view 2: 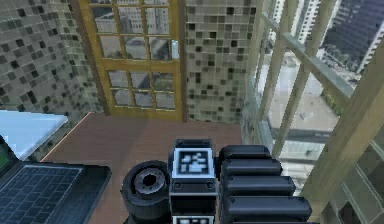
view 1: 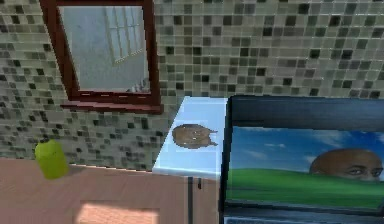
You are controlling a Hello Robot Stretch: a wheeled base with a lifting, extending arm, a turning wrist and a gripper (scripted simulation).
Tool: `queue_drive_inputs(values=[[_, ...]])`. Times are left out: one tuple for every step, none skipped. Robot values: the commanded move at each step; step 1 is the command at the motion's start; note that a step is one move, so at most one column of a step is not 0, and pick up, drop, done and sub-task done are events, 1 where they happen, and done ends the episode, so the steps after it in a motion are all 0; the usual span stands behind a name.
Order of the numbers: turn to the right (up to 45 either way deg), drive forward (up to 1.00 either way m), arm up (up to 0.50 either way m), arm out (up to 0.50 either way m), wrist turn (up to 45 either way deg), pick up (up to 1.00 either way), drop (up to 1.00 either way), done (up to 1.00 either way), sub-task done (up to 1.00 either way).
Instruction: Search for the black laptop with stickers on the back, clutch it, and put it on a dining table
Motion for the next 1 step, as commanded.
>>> queue_drive_inputs(values=[[0.0, 0.15, 0.0, 0.0, 0.0, 0.0, 0.0, 0.0, 0.0]])
